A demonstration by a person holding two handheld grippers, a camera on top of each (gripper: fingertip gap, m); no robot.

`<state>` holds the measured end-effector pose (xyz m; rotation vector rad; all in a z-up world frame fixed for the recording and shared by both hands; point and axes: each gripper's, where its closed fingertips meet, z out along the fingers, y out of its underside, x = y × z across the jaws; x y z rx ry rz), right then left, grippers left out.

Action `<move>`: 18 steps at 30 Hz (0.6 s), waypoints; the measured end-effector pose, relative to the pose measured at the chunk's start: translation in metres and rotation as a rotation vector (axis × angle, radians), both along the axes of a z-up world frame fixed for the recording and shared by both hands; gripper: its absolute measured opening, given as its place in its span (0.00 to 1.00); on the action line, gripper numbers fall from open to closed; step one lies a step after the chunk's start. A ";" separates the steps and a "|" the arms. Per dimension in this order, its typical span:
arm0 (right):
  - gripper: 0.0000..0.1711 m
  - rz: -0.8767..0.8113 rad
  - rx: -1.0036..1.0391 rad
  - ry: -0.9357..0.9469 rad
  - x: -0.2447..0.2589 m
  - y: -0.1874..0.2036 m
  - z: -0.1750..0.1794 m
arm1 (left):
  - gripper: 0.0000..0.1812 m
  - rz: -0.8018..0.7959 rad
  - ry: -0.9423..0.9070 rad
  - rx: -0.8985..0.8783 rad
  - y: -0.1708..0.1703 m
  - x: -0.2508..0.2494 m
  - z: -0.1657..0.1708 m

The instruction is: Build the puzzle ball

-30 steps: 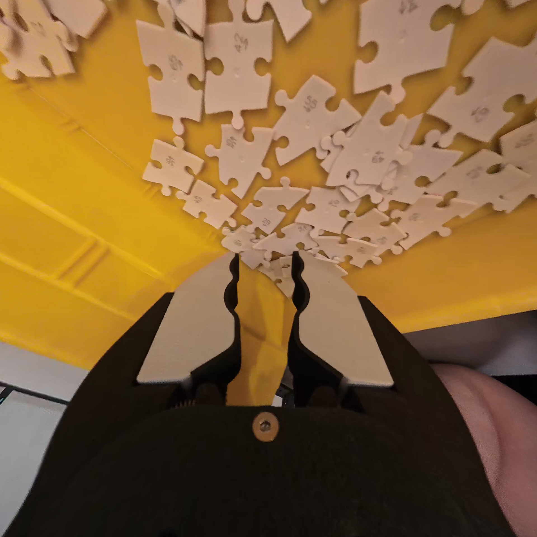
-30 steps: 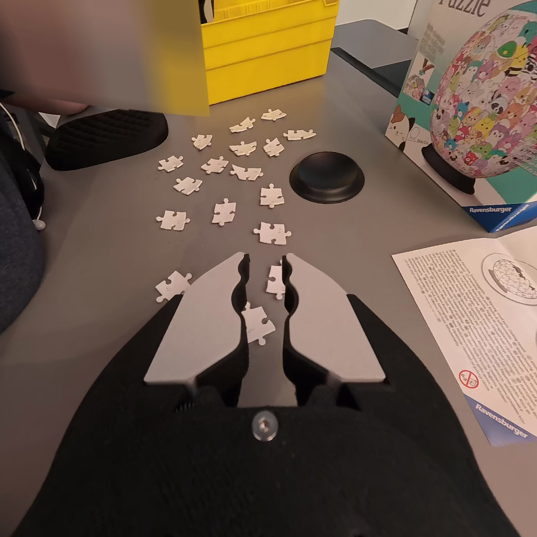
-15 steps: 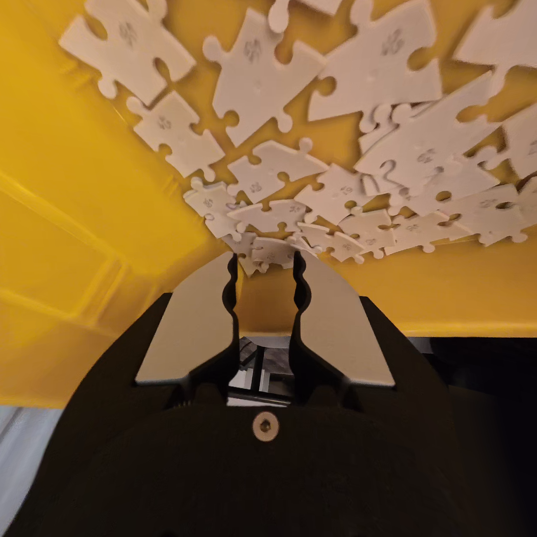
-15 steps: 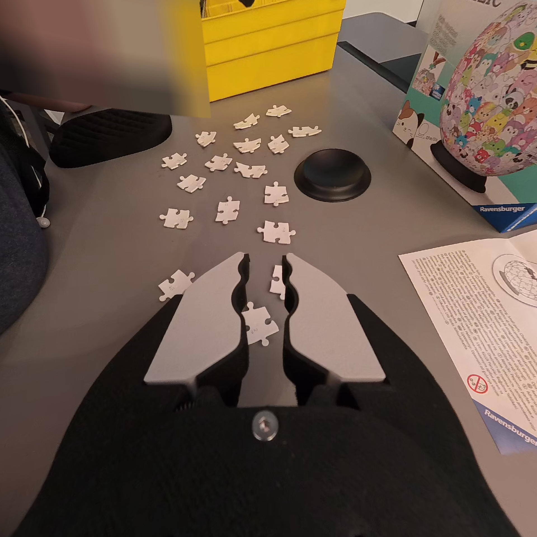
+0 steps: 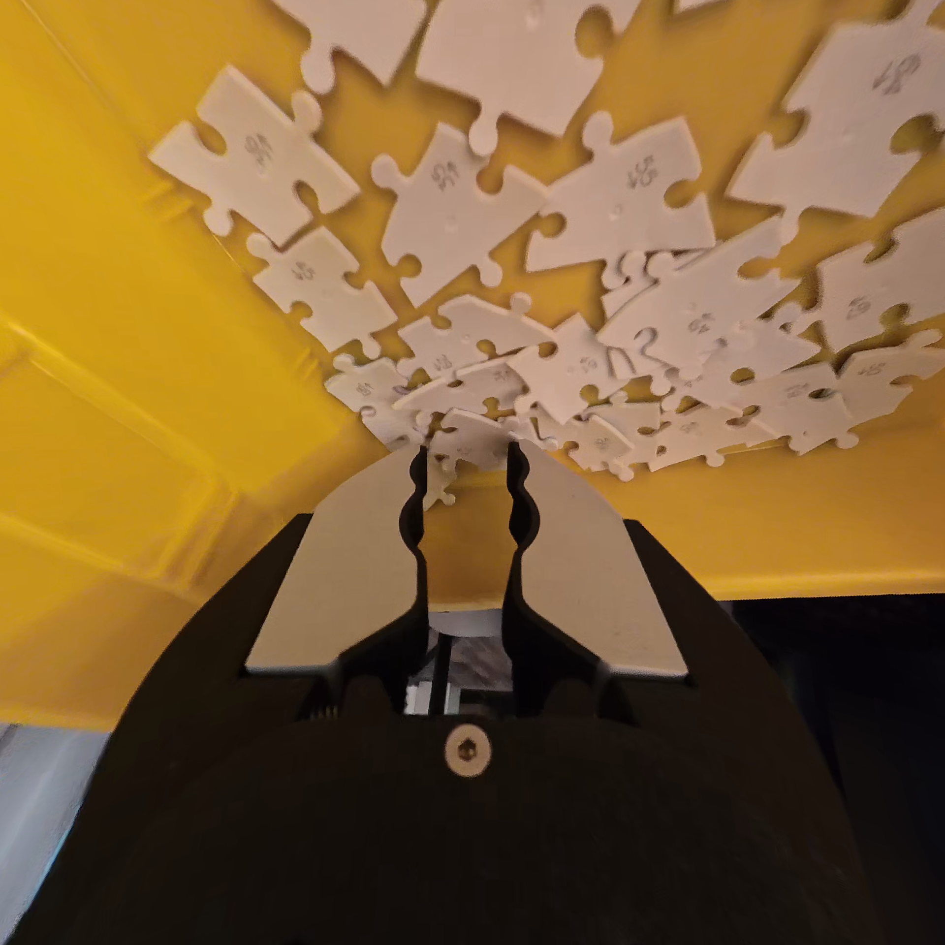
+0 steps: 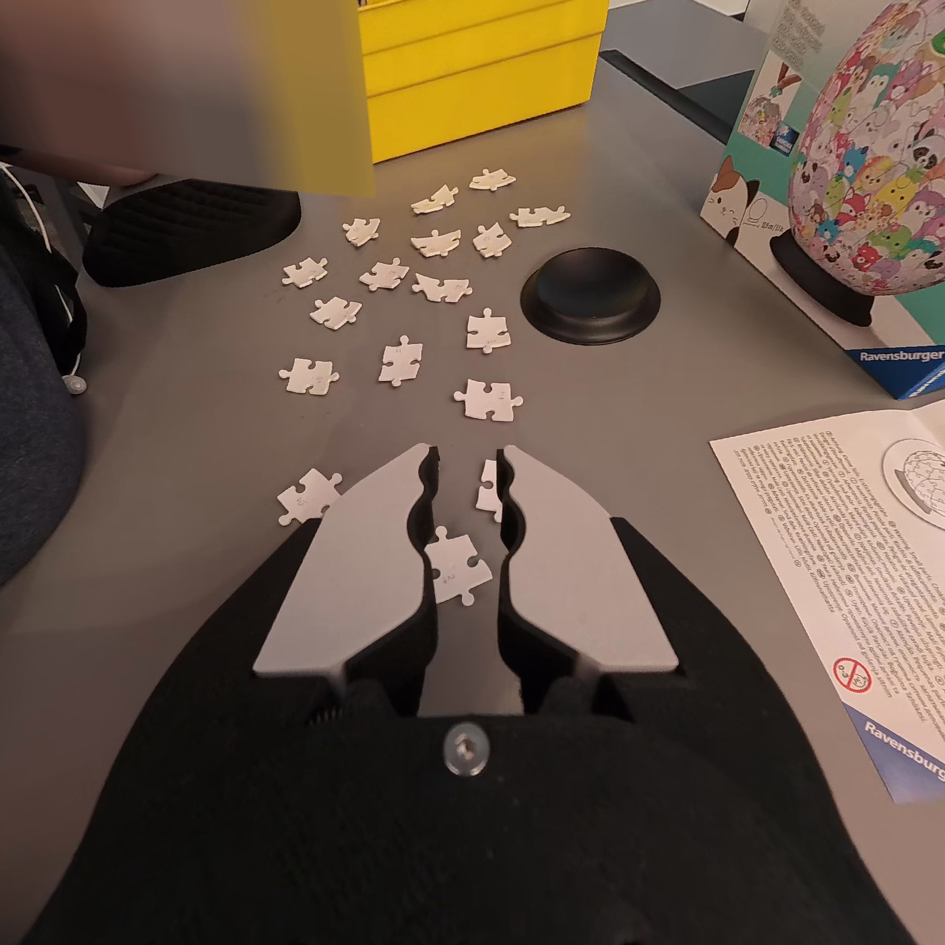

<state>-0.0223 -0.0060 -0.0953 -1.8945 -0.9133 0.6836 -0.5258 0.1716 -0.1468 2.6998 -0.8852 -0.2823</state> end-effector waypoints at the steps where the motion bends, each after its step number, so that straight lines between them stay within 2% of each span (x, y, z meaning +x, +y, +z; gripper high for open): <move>1: 0.13 0.000 -0.001 -0.002 0.000 0.000 0.000 | 0.16 -0.007 -0.005 0.008 0.002 0.002 0.000; 12: 0.13 0.000 -0.004 -0.011 0.000 0.000 -0.002 | 0.12 -0.028 0.022 0.015 0.005 -0.004 0.000; 18: 0.13 -0.001 -0.003 -0.013 0.000 0.000 -0.002 | 0.06 -0.044 0.070 -0.001 0.001 -0.013 0.001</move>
